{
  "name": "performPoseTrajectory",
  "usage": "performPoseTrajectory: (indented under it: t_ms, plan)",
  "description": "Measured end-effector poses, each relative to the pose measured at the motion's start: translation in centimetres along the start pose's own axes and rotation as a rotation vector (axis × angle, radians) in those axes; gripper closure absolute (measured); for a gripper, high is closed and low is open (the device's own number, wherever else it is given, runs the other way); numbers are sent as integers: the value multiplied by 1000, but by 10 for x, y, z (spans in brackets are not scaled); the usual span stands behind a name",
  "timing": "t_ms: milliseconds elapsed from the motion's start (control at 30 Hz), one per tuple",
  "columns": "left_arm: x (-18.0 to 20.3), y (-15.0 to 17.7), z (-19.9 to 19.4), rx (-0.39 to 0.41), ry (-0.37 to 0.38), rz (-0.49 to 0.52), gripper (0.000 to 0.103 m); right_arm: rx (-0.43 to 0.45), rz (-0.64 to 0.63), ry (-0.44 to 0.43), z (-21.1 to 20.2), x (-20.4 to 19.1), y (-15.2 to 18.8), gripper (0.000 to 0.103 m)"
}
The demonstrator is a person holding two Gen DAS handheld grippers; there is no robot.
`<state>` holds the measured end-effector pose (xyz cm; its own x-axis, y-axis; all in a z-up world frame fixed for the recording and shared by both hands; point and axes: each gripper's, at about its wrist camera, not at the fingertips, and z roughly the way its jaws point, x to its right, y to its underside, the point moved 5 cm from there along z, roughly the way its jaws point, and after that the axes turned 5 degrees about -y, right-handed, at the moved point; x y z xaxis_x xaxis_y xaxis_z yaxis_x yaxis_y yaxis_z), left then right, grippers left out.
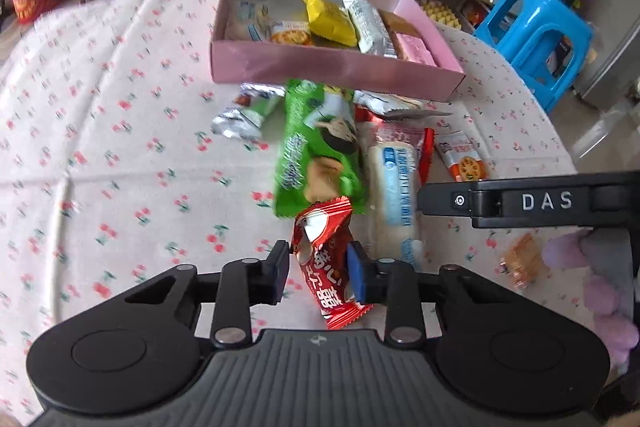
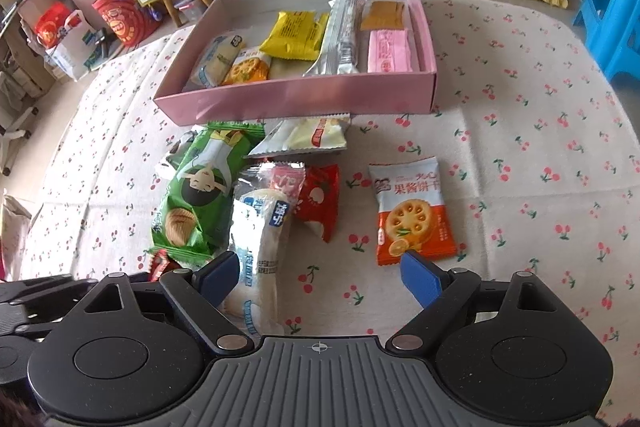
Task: Organize snacks
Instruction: 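Grasp the red candy packet with the left tool while the right tool grasps the white milk bar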
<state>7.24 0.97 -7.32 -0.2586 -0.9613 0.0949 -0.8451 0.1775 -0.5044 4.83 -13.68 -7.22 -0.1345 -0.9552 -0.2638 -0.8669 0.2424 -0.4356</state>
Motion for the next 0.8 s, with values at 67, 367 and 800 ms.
performPoseTrajectory:
  t_ms: [67, 367, 800]
  plan:
    - [-2, -1, -4, 24, -43, 37, 76, -8, 6, -9, 4, -2, 1, 13]
    - [-12, 1, -8, 77, -136, 144, 75, -20, -43, 1, 21, -21, 9, 16]
    - [-16, 10, 3, 15, -43, 18, 43, -39, -114, 66, 18, -13, 19, 18]
